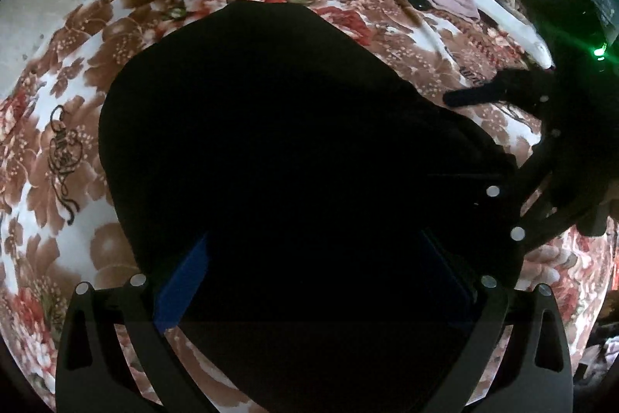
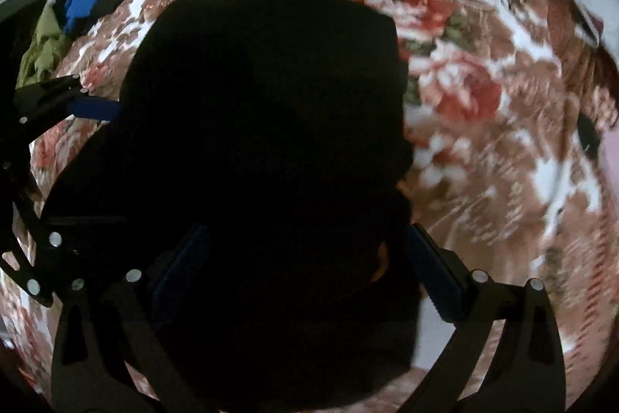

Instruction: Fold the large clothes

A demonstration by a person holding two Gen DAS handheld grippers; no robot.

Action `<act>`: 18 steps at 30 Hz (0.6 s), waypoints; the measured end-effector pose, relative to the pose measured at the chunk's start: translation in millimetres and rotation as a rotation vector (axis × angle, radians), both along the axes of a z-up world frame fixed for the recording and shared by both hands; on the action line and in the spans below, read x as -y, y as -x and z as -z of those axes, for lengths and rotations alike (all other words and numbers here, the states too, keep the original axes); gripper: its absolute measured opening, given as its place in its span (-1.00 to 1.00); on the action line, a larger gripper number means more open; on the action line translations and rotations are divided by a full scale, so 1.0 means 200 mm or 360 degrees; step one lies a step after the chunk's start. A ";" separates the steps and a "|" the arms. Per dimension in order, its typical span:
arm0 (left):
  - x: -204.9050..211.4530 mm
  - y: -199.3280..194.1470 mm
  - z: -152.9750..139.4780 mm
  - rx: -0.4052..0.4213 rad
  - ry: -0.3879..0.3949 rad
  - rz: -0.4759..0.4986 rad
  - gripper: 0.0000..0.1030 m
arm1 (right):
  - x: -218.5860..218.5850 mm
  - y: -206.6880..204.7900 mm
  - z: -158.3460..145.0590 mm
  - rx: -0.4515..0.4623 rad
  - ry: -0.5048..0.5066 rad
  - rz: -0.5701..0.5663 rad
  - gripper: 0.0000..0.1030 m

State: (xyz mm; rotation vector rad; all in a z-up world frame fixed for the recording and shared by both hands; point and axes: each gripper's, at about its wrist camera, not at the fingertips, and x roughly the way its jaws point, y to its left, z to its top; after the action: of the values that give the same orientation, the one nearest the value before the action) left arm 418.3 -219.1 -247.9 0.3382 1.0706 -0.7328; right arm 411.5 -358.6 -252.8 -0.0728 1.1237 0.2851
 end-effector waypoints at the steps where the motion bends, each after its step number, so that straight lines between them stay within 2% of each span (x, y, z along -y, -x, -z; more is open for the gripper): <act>1: 0.00 0.01 0.01 0.0015 -0.0005 0.0003 0.92 | 0.02 0.00 0.03 -0.0006 -0.0034 0.0016 0.91; 5: 0.03 0.02 0.04 0.0049 -0.0052 -0.0002 0.92 | 0.02 0.01 0.11 0.0010 -0.0073 0.0038 0.91; 8: 0.01 0.00 0.02 0.0031 -0.0029 -0.0019 0.92 | 0.04 0.02 0.12 -0.0007 -0.0136 0.0084 0.91; 11: -0.06 0.01 -0.08 0.0062 0.0071 -0.0105 0.90 | 0.11 0.01 0.02 -0.0074 -0.0288 0.0172 0.91; 12: -0.13 0.00 -0.13 0.0048 0.0148 -0.0179 0.90 | 0.14 0.01 -0.02 -0.0075 -0.0329 0.0189 0.91; 13: -0.18 -0.01 -0.16 0.0015 0.0206 -0.0225 0.90 | 0.18 0.03 -0.06 -0.0067 -0.0370 0.0207 0.91; 16: -0.39 -0.08 -0.17 -0.0239 0.0429 -0.0393 0.90 | 0.30 0.04 -0.13 -0.0111 -0.0437 0.0237 0.91; 18: -0.51 -0.12 -0.10 -0.0387 0.0491 -0.0490 0.90 | 0.36 0.04 -0.11 -0.0195 -0.0494 0.0253 0.91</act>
State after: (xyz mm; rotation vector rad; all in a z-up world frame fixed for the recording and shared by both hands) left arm 442.9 -116.7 -227.0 -0.1824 1.1842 -0.6585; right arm 404.2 -431.5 -231.0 0.3113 1.1870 0.3218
